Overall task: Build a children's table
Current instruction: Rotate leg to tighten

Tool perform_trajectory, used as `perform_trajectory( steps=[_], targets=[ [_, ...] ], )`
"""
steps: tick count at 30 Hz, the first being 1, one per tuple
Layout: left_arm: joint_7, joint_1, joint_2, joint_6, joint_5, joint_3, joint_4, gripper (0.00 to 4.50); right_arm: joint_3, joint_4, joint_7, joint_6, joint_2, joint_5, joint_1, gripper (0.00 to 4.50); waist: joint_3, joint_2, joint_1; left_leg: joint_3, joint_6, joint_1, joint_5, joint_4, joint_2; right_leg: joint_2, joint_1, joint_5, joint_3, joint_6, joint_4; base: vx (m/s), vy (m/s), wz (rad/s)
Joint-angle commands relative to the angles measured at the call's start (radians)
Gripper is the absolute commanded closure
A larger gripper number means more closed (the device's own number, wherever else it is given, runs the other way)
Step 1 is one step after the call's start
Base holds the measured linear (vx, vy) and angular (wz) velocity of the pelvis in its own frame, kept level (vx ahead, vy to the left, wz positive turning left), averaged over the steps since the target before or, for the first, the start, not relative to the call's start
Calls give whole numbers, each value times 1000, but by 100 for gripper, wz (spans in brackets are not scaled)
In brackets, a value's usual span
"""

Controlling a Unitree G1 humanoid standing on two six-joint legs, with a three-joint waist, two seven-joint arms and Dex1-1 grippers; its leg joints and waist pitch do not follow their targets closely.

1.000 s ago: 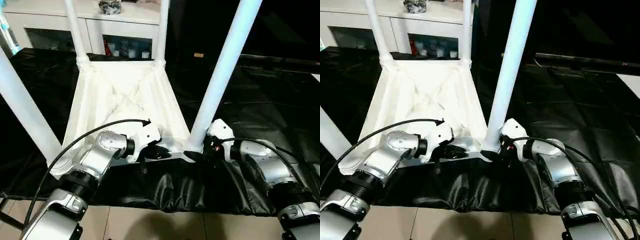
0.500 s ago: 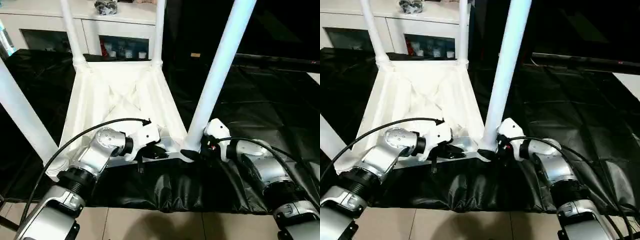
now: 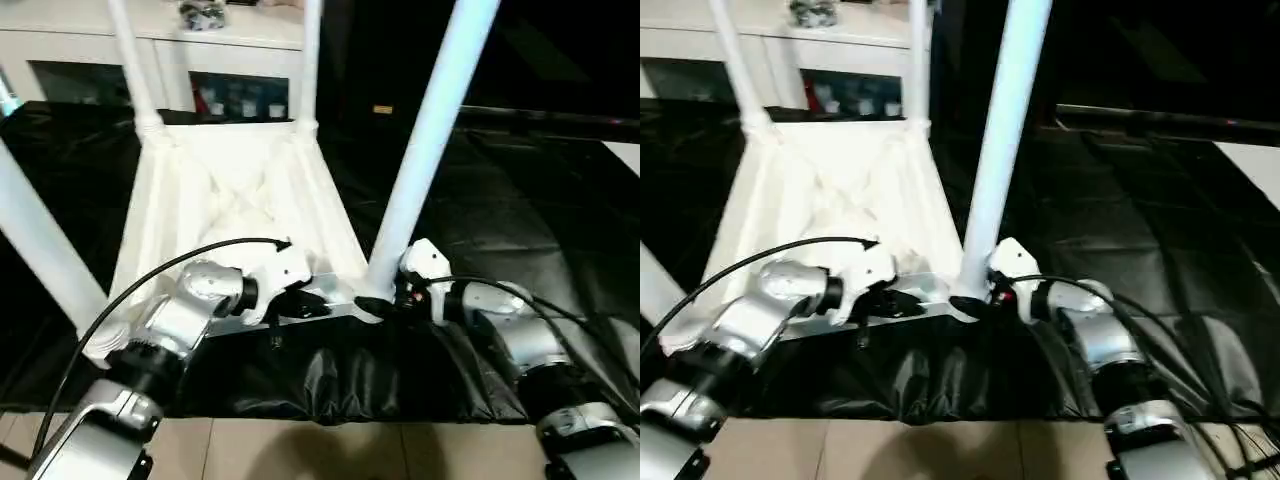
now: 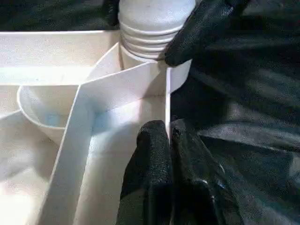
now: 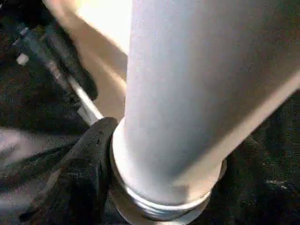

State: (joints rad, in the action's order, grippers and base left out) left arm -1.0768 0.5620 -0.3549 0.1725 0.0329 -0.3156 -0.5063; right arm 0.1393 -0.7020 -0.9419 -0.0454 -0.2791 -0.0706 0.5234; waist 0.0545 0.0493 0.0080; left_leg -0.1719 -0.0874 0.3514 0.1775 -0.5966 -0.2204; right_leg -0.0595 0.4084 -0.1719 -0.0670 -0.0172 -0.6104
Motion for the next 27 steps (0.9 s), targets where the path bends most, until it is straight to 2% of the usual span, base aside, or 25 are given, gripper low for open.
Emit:
perform_trajectory(
  steps=[1,2,3,4,5,7,8,9,10,12,13,14,18,20,23,26,27],
  targets=[
    [24,-26,6,37,10,-17,-17,450,-20,-23,48,28,23,-18,13,169,-51,1,4,9,13,0,373,76,-6,-69,-33,-559,35,-114,109,0,0,0],
    [48,-29,16,44,8,-8,-9,450,-23,-32,75,32,44,-18,11,171,-50,5,1,8,13,-3,379,76,-6,-68,-28,-567,35,-112,111,0,0,0],
    [99,-31,38,64,14,4,11,450,-25,-55,129,39,87,-14,11,173,-48,5,-2,10,10,-3,388,76,-6,-70,-28,-587,34,-109,111,0,0,0],
    [99,-31,38,64,14,4,11,450,-25,-55,129,39,87,-14,11,174,-46,2,-3,12,7,-3,393,78,-7,-71,-27,-599,33,-106,113,0,0,0],
    [161,-32,67,95,26,13,37,450,-28,-87,202,44,136,-4,23,174,-46,6,-7,13,4,-3,407,78,-5,-70,-26,-621,30,-96,117,0,0,0],
    [217,-31,96,130,38,18,62,450,-34,-120,277,47,180,6,40,174,-46,5,-18,18,-10,-2,426,79,-5,-72,-25,-650,25,-80,121,0,0,0],
    [288,-26,139,171,53,22,81,450,-43,-163,379,52,231,17,68,174,-47,3,-19,20,-13,-5,429,78,-5,-74,-24,-650,25,-80,121,0,0,0],
    [318,-24,163,184,61,19,88,450,-44,-181,427,51,258,24,84,174,-46,3,-31,23,-20,0,433,81,-5,-72,-27,-640,21,-82,120,0,0,0],
    [324,-23,167,186,63,17,90,450,-45,-184,436,52,264,25,87,174,-48,0,-35,26,-21,0,446,83,-5,-72,-31,-636,15,-76,123,0,0,0],
    [361,-24,203,204,80,0,103,450,-48,-204,499,63,312,31,112,174,-51,-2,-38,26,-13,0,446,86,-6,-71,-32,-579,17,-88,123,0,0,0],
    [365,-29,220,201,85,-14,107,450,-34,-195,487,56,333,37,117,174,-51,2,-40,22,-8,-4,451,87,-8,-70,-29,-541,19,-103,123,0,0,0],
    [365,-31,226,200,86,-20,108,450,-28,-190,479,52,341,39,119,174,-51,1,-38,21,-5,-7,454,86,-8,-70,-27,-528,21,-111,123,0,0,0],
    [331,-57,195,160,89,-35,117,450,-33,-155,375,19,315,16,101,174,-50,6,-34,14,14,-5,438,87,-5,-71,-29,-507,30,-122,123,0,0,0],
    [304,-71,174,147,82,-28,133,450,-48,-144,332,22,288,-1,95,119,-52,6,-31,14,20,-4,424,87,-6,-73,-31,-499,32,-125,121,0,0,0],
    [237,-91,120,122,64,-19,157,450,-48,-95,236,35,219,-21,76,97,-54,5,-26,10,35,3,379,88,-6,-73,-39,-469,36,-131,118,0,0,0],
    [156,-98,61,72,49,-17,167,450,-10,-23,103,43,130,-19,46,62,-60,7,-12,3,52,1,305,86,-10,-71,-42,-380,43,-159,108,0,0,0],
    [140,-98,52,72,46,-15,167,450,-4,-13,82,41,115,-16,41,62,-61,1,-8,1,57,0,279,86,-10,-69,-43,-336,43,-175,105,0,0,0]
  ],
)
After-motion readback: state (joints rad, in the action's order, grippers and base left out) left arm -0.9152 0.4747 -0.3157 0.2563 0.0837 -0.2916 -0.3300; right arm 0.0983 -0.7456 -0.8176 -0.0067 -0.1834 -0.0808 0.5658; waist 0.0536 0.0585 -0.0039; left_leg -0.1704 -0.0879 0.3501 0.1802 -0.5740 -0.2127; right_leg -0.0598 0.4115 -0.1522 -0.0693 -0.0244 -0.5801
